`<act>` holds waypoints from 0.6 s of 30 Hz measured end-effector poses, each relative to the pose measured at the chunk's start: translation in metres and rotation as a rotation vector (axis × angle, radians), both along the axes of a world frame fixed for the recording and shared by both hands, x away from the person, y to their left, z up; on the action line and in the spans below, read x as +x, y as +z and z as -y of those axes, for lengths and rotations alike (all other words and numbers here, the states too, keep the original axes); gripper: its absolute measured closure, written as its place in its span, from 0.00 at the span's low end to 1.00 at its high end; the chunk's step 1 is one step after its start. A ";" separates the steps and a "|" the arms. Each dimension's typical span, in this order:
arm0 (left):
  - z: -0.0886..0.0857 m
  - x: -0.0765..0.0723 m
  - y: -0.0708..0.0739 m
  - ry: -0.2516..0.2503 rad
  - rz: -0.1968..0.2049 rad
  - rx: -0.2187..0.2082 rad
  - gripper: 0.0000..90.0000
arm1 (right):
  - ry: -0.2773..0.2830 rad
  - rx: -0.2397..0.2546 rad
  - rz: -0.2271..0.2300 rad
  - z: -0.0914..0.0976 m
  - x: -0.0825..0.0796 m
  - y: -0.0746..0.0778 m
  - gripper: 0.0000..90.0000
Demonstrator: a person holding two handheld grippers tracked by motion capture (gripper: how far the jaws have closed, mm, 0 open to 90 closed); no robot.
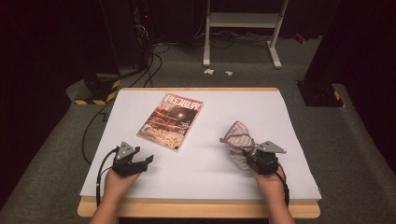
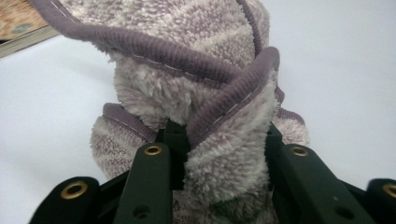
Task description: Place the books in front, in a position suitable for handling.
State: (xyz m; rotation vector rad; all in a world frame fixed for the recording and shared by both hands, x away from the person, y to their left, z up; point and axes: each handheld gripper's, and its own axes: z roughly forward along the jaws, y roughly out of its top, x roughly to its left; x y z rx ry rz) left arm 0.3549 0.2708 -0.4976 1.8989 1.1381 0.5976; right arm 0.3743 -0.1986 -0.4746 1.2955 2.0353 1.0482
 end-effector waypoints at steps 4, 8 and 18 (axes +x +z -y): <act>0.000 0.000 0.000 -0.004 0.002 -0.004 0.34 | -0.061 -0.003 0.018 0.021 0.000 0.004 0.75; 0.001 0.000 0.000 -0.005 -0.001 -0.005 0.34 | -0.113 -0.007 0.016 0.039 0.000 0.005 0.74; 0.002 0.001 -0.002 -0.016 -0.016 -0.002 0.34 | -0.170 -0.075 -0.067 0.052 0.009 -0.018 0.70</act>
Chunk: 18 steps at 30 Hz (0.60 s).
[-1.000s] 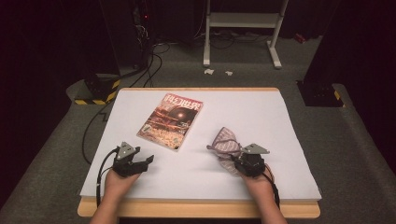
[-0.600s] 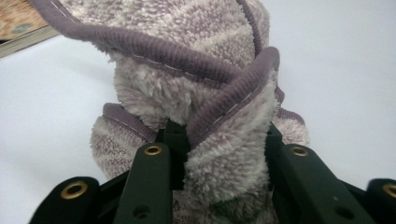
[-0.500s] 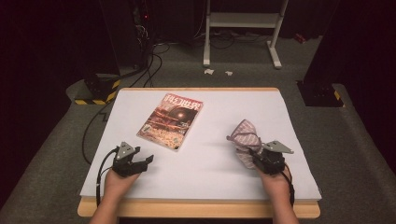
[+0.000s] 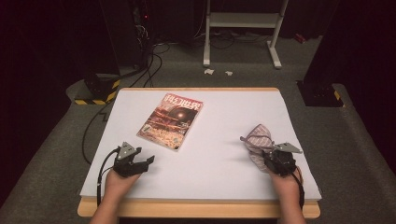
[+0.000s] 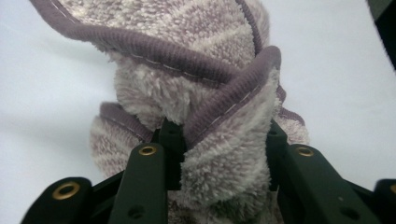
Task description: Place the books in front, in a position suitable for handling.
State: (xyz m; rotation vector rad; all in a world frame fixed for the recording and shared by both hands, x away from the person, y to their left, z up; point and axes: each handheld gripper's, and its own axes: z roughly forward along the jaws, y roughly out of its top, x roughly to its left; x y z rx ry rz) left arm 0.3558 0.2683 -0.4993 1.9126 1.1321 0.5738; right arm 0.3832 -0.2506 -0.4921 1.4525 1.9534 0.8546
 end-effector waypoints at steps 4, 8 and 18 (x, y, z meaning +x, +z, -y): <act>0.000 0.000 0.000 -0.003 -0.006 0.002 0.34 | 0.000 -0.008 -0.010 0.000 0.002 -0.005 0.67; 0.000 0.000 0.000 -0.004 -0.008 0.001 0.34 | -0.002 0.017 -0.012 0.001 0.002 -0.004 0.56; 0.001 0.001 -0.001 -0.007 -0.013 0.001 0.34 | 0.007 0.099 0.013 0.005 0.000 0.009 0.35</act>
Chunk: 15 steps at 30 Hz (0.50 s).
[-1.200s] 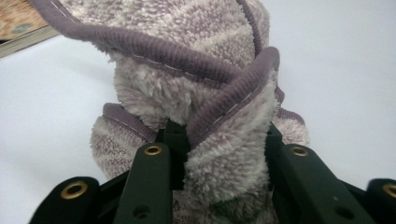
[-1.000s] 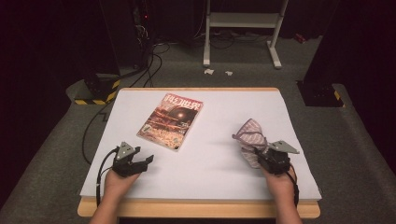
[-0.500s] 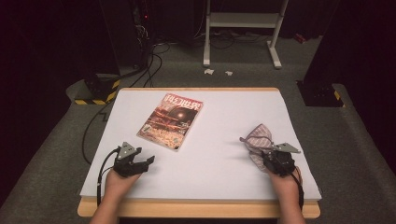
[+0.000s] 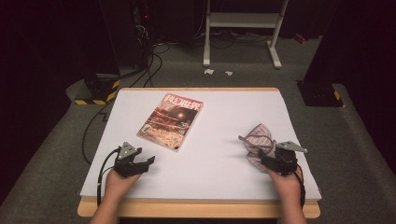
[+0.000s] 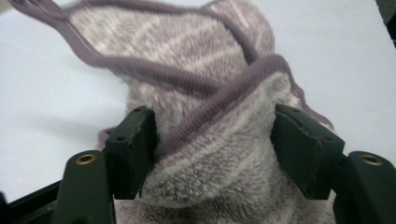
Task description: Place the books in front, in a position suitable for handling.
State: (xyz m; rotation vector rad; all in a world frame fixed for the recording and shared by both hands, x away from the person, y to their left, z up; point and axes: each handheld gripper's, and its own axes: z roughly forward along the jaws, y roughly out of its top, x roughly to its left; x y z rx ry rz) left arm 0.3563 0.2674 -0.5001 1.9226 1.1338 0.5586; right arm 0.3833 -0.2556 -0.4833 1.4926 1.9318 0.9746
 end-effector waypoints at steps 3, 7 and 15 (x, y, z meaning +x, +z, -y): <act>0.000 0.000 0.000 -0.002 -0.001 -0.001 0.34 | 0.004 0.018 0.021 -0.001 -0.003 0.007 0.33; 0.000 0.000 0.000 -0.002 -0.005 -0.002 0.34 | 0.017 0.019 0.057 -0.005 -0.007 0.016 0.32; 0.000 0.000 0.001 0.004 -0.013 -0.013 0.34 | 0.083 0.029 0.141 -0.024 -0.019 0.038 0.33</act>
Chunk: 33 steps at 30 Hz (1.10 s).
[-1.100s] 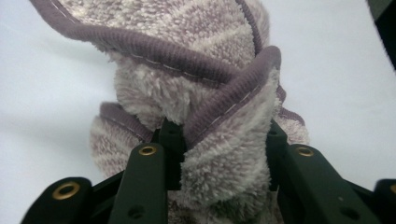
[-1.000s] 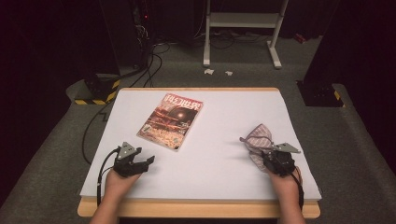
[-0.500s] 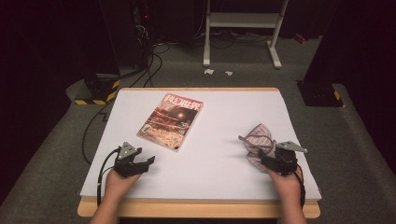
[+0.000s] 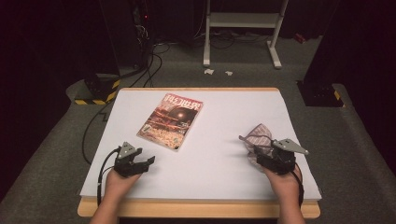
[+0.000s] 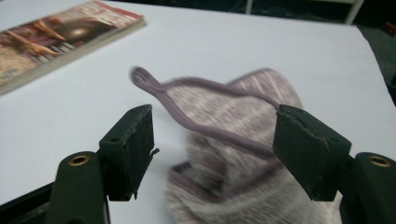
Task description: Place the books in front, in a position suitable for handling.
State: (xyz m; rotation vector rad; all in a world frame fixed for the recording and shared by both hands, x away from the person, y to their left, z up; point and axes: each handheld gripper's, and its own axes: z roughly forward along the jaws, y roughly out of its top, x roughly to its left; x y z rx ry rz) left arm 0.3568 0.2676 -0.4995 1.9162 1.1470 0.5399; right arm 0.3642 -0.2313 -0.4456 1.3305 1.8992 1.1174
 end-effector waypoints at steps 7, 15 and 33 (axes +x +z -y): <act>0.000 0.000 0.000 0.002 -0.001 -0.004 0.34 | 0.102 0.011 0.043 -0.028 -0.009 0.007 0.35; 0.000 0.001 0.000 0.014 -0.002 -0.009 0.35 | 0.196 -0.013 0.027 -0.061 -0.011 -0.003 0.41; -0.005 0.041 0.009 0.092 0.007 -0.008 0.37 | 0.269 -0.082 -0.070 -0.126 0.020 -0.040 0.40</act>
